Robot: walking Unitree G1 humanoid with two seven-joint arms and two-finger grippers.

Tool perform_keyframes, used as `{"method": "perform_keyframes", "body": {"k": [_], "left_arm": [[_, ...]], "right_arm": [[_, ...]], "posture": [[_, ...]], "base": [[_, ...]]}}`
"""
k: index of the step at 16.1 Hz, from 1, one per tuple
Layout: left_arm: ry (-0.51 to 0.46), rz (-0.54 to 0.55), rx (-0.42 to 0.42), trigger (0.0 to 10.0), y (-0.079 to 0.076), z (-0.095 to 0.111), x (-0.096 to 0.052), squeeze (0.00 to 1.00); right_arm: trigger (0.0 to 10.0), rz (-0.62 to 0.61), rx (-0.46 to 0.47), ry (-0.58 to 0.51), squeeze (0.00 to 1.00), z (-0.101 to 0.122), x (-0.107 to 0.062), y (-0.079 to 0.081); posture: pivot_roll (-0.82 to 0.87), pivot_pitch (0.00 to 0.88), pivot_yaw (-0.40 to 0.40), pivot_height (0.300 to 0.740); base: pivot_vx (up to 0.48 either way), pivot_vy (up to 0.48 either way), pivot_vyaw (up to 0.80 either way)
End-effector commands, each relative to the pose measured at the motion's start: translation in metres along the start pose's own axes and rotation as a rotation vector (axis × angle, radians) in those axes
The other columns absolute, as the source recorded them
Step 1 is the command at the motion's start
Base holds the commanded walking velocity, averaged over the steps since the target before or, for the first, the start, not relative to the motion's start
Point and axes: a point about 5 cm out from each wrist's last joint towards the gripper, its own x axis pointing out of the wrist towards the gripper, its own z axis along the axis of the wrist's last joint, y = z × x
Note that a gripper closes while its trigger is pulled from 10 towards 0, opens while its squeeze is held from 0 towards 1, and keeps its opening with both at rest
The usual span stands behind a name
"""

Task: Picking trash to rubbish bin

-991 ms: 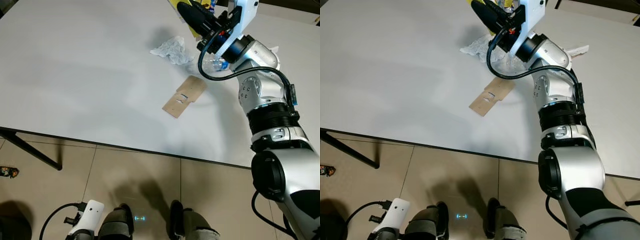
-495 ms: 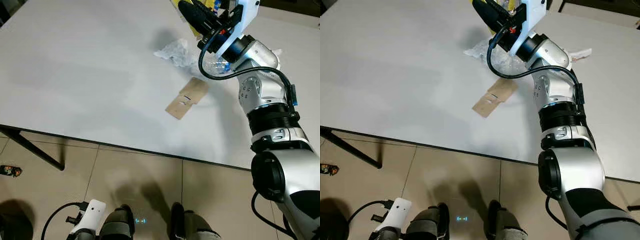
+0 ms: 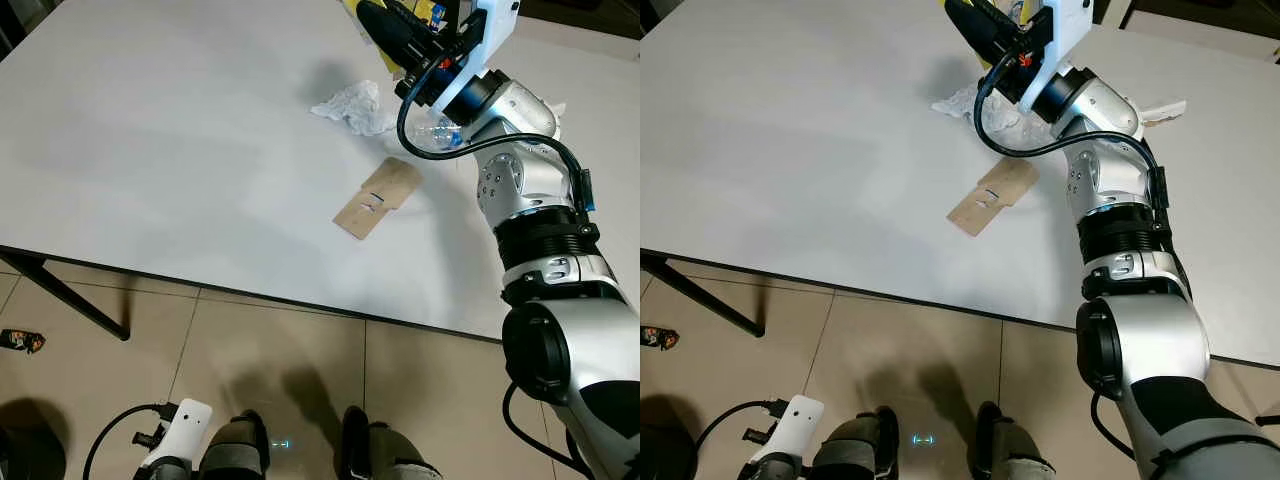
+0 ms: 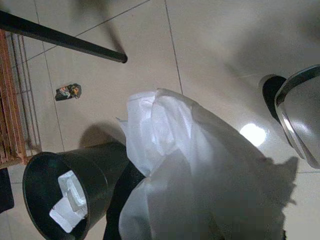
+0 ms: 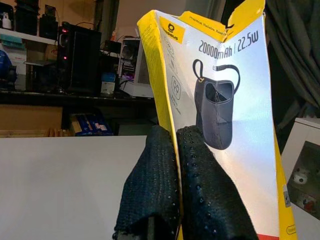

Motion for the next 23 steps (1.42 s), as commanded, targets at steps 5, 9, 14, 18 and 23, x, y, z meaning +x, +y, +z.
{"method": "perform_keyframes", "body": {"k": [5,9,14,18,23], "left_arm": [[-0.444,0.125,0.165,10.0,0.069,0.121,0.028,0.00],[-0.444,0.105,0.154,10.0,0.061,0.118,0.029,0.00],[-0.471,0.013,-0.191,10.0,0.050,0.124,0.022,0.00],[-0.492,-0.044,-0.420,10.0,0.039,0.146,0.016,0.00],[-0.508,-0.022,-0.378,10.0,0.049,0.137,0.017,0.00]], "right_arm": [[10.0,-0.668,-0.029,0.162,0.00,-0.038,-0.119,-0.058],[10.0,-0.706,-0.014,0.191,0.00,-0.046,-0.124,-0.056],[10.0,-0.700,0.023,0.228,0.00,-0.062,-0.125,-0.045],[10.0,-0.699,0.046,0.249,0.00,-0.070,-0.133,-0.036],[10.0,-0.690,0.056,0.264,0.00,-0.073,-0.133,-0.033]], "posture": [[0.07,0.000,-0.036,0.740],[0.07,0.011,-0.039,0.740],[0.06,0.030,-0.040,0.740],[0.04,0.044,-0.048,0.740],[0.04,0.031,-0.050,0.740]], "base": [[0.000,0.000,0.00],[0.000,0.000,0.00],[0.000,0.000,0.00],[0.218,0.000,0.00],[0.283,0.000,0.00]]}}
